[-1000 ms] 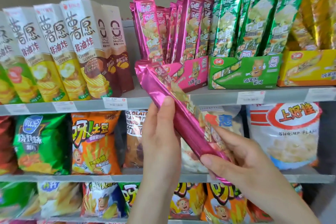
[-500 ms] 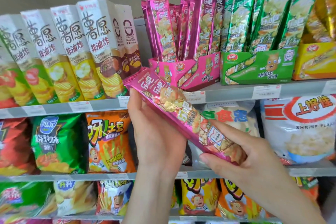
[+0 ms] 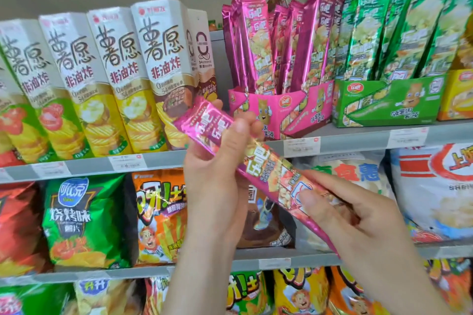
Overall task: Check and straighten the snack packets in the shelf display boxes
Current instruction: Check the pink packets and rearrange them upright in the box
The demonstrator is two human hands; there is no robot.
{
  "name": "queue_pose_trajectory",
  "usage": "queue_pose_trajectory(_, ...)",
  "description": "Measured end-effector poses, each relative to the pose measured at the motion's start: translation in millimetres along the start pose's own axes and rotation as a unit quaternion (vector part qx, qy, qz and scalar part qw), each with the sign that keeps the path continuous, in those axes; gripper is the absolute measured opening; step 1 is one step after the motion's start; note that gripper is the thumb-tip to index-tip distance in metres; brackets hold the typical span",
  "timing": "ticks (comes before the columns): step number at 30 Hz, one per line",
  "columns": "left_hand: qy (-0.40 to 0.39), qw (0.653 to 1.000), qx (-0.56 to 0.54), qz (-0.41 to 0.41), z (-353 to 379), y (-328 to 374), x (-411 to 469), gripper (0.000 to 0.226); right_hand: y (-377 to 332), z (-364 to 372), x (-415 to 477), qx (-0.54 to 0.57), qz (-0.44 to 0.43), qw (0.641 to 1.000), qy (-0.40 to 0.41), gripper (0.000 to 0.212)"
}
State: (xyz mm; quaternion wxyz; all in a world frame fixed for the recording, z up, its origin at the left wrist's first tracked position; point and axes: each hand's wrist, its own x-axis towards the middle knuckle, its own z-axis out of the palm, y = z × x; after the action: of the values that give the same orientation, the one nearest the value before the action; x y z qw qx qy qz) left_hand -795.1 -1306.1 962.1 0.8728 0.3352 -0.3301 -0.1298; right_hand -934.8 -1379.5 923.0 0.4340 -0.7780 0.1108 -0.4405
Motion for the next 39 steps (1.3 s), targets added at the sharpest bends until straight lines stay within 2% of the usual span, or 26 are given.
queue_pose_trajectory(4, -0.072, 0.992, 0.091, -0.044, 3.9, -12.7, -16.7, 0.036, -1.2, 32.8, 3.5, 0.001, -0.041, 0.996, 0.077, 0.023)
queue_pose_trajectory(8, -0.093, 0.988, 0.119, -0.017, -2.0, -12.4, -16.2, 0.025, 2.9, 48.8, 7.3, 0.02, -0.027, 0.996, 0.082, 0.027)
queue_pose_trajectory(10, -0.097, 0.989, 0.116, 0.006, -6.5, -10.1, -11.3, 0.028, 3.0, 51.0, 8.3, 0.071, -0.013, 0.995, 0.069, 0.03)
queue_pose_trajectory(13, -0.096, 0.991, 0.097, 0.004, -12.7, -7.4, -4.9, 0.028, 6.4, 43.5, 12.4, 0.212, 0.069, 0.975, 0.001, 0.05)
queue_pose_trajectory(15, -0.099, 0.991, 0.093, -0.011, -16.3, -6.2, -1.6, 0.029, 9.8, 35.7, 16.0, 0.3, 0.132, 0.942, -0.074, 0.059)
queue_pose_trajectory(17, -0.099, 0.992, 0.068, -0.046, -19.0, -6.9, 2.5, 0.033, 11.9, 31.1, 18.8, 0.403, 0.139, 0.893, -0.142, 0.057)
queue_pose_trajectory(19, -0.106, 0.991, 0.019, -0.085, -19.6, -8.6, 4.7, 0.041, 14.0, 31.8, 19.5, 0.434, 0.127, 0.877, -0.16, 0.057)
queue_pose_trajectory(21, -0.116, 0.988, 0.003, -0.106, -18.1, -8.3, 5.9, 0.051, 13.4, 34.1, 20.0, 0.395, 0.125, 0.901, -0.126, 0.054)
queue_pose_trajectory(24, -0.129, 0.988, 0.072, -0.036, -15.3, -8.0, 7.5, 0.05, 9.9, 37.7, 18.9, 0.282, 0.088, 0.955, -0.034, 0.041)
queue_pose_trajectory(27, -0.08, 0.994, 0.073, -0.005, -11.0, -6.4, 9.5, 0.06, 7.2, 42.9, 15.9, 0.184, 0.027, 0.981, 0.055, 0.036)
queue_pose_trajectory(30, -0.067, 0.996, 0.062, -0.012, -9.8, -9.4, 6.8, 0.053, 5.3, 45.8, 13.3, 0.107, -0.008, 0.989, 0.1, 0.038)
queue_pose_trajectory(34, -0.079, 0.995, 0.008, -0.064, -9.3, -12.8, 3.5, 0.036, 3.9, 49.2, 11.4, 0.065, -0.014, 0.992, 0.105, 0.045)
queue_pose_trajectory(37, -0.109, 0.992, 0.006, -0.07, -6.6, -9.8, 3.3, 0.05, 7.5, 51.5, 10.6, -0.028, -0.039, 0.987, 0.151, 0.047)
queue_pose_trajectory(39, -0.142, 0.988, 0.037, -0.046, -6.0, -11.2, 2.4, 0.046, 9.8, 53.3, 10.4, -0.08, -0.05, 0.98, 0.178, 0.049)
